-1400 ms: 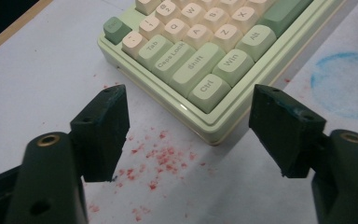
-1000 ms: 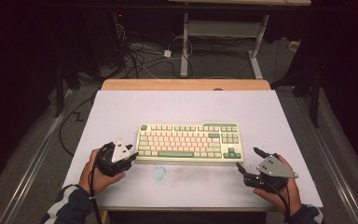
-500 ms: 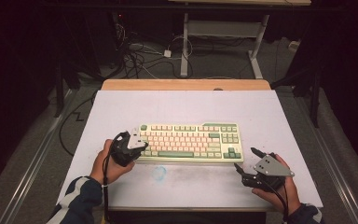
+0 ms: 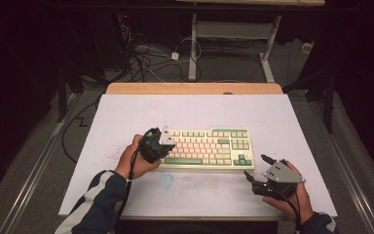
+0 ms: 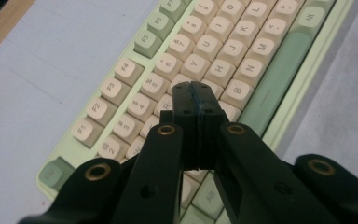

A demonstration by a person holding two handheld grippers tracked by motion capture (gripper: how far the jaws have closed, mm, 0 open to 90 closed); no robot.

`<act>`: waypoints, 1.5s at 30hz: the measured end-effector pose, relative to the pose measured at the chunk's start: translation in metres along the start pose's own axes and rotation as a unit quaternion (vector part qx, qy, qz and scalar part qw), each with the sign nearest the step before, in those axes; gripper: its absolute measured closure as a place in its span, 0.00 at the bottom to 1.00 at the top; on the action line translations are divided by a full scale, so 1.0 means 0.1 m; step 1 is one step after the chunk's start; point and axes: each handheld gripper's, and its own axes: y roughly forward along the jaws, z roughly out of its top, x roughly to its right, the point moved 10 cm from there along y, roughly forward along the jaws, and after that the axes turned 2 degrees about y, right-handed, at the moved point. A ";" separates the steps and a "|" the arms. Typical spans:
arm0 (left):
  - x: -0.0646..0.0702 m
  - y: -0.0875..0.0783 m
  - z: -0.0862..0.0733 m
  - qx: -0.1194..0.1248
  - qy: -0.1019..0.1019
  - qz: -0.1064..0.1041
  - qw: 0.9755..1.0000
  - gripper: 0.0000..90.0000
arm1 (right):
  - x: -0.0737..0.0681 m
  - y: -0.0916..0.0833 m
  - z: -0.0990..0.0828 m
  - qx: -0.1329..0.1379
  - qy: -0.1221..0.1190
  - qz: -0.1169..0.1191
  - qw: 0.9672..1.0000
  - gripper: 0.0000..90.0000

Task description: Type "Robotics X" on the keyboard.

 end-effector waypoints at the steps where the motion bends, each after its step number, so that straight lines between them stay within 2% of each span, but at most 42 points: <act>1: 0.01 0.03 -0.01 -0.004 0.001 -0.003 1.000 0.97 | 0.00 0.00 0.00 -0.001 0.000 0.000 1.000 0.27; 9: 0.03 0.21 0.01 -0.003 -0.002 -0.002 1.000 0.97 | -0.02 0.03 -0.03 -0.007 -0.004 0.005 1.000 0.27; 16: 0.00 0.33 -0.02 -0.013 0.001 0.003 1.000 0.97 | -0.02 0.04 -0.04 -0.010 -0.005 0.008 1.000 0.28; 27: -0.06 0.43 -0.06 -0.018 0.000 0.013 1.000 0.97 | -0.04 0.05 -0.05 -0.014 -0.007 0.012 1.000 0.28; 32: -0.06 0.45 -0.05 -0.015 0.002 0.015 1.000 0.97 | -0.04 0.05 -0.06 -0.017 -0.007 0.013 1.000 0.28; 40: -0.05 0.46 -0.09 -0.023 0.002 0.011 1.000 0.97 | -0.06 0.06 -0.08 -0.024 -0.012 0.017 0.999 0.28; 45: -0.08 0.40 0.00 -0.001 -0.006 0.012 1.000 0.95 | -0.05 0.05 -0.07 -0.021 -0.011 0.016 1.000 0.28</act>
